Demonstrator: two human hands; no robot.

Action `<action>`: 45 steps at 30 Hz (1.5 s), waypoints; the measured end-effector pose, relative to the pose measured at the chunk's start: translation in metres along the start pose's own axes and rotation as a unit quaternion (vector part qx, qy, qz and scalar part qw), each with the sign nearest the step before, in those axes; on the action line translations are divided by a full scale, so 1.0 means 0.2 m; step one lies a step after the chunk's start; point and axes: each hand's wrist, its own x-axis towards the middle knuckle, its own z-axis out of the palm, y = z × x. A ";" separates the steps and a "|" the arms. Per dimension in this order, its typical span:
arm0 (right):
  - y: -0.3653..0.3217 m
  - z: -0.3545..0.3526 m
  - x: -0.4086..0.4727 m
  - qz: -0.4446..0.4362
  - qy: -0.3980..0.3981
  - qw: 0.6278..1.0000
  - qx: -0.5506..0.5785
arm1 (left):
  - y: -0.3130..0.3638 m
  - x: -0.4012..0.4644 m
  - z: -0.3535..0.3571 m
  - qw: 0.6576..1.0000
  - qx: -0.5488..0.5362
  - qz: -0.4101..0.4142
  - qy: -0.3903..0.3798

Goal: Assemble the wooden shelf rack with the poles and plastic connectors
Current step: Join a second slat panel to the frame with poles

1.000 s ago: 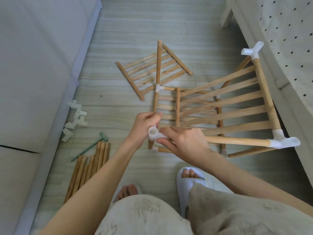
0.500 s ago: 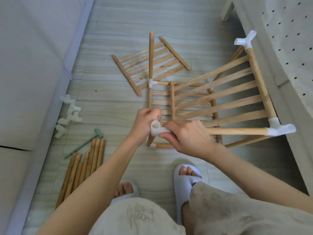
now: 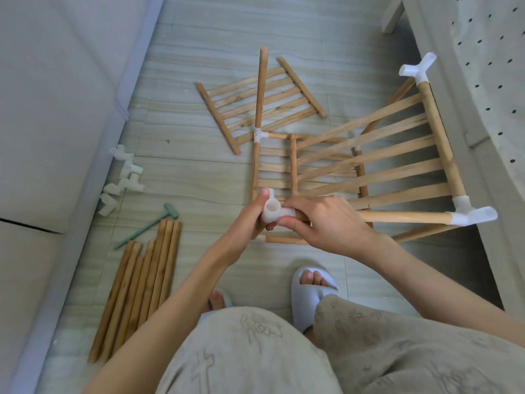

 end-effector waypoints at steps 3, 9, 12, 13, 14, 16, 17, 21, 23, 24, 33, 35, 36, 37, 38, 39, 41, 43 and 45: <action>-0.02 0.01 -0.03 -0.012 0.011 1.000 -0.002 | -0.03 -0.03 0.00 1.000 -0.022 -0.002 -0.018; -0.05 0.04 -0.04 -0.040 0.058 0.996 -0.056 | -0.08 -0.01 0.02 0.999 -0.021 -0.002 0.027; -0.05 0.06 -0.04 -0.066 0.103 0.990 -0.073 | -0.11 0.00 0.03 0.997 -0.027 0.008 0.066; -0.05 0.07 -0.04 -0.071 0.115 0.988 -0.076 | -0.11 0.01 0.03 0.996 -0.031 0.010 0.079; -0.04 0.08 -0.03 -0.076 0.126 0.986 -0.079 | -0.12 0.02 0.03 0.995 -0.038 0.014 0.089; -0.04 0.08 -0.02 -0.082 0.141 0.983 -0.089 | -0.13 0.03 0.03 0.993 -0.059 0.019 0.100; -0.04 0.09 -0.02 -0.084 0.145 0.981 -0.094 | -0.14 0.04 0.04 0.992 -0.069 0.021 0.103; -0.05 0.09 -0.03 -0.084 0.140 0.981 -0.102 | -0.14 0.03 0.05 0.991 -0.069 0.039 0.109; -0.04 0.08 -0.01 -0.077 0.132 0.983 -0.104 | -0.12 0.03 0.04 0.991 -0.074 0.047 0.103; -0.04 0.07 -0.01 -0.072 0.126 0.984 -0.103 | -0.11 0.03 0.04 0.991 -0.076 0.051 0.097; -0.02 0.05 0.00 -0.053 0.077 0.993 -0.074 | -0.08 -0.12 -0.01 0.995 -0.002 0.091 0.032; -0.03 0.05 0.00 -0.057 0.083 0.992 -0.076 | -0.05 -0.15 -0.02 0.990 0.074 0.111 0.041; -0.03 0.06 0.00 -0.058 0.088 0.991 -0.078 | -0.04 -0.16 -0.03 0.985 0.106 0.121 0.056; -0.03 0.06 0.00 -0.059 0.092 0.991 -0.079 | -0.03 -0.17 -0.03 0.980 0.130 0.129 0.073; -0.02 0.06 0.00 -0.058 0.091 0.991 -0.076 | -0.02 -0.17 -0.03 0.975 0.149 0.139 0.084; -0.02 0.06 0.00 -0.056 0.086 0.992 -0.071 | -0.01 -0.17 -0.03 0.970 0.172 0.150 0.085; -0.02 0.05 0.00 -0.052 0.073 0.994 -0.066 | -0.01 -0.17 -0.03 0.953 0.234 0.177 0.076; -0.02 0.05 0.00 -0.060 0.078 0.993 -0.066 | 0.00 -0.17 -0.03 0.940 0.266 0.199 0.082; -0.03 0.04 0.00 -0.069 0.100 0.990 -0.070 | 0.00 -0.16 -0.04 0.937 0.271 0.205 0.083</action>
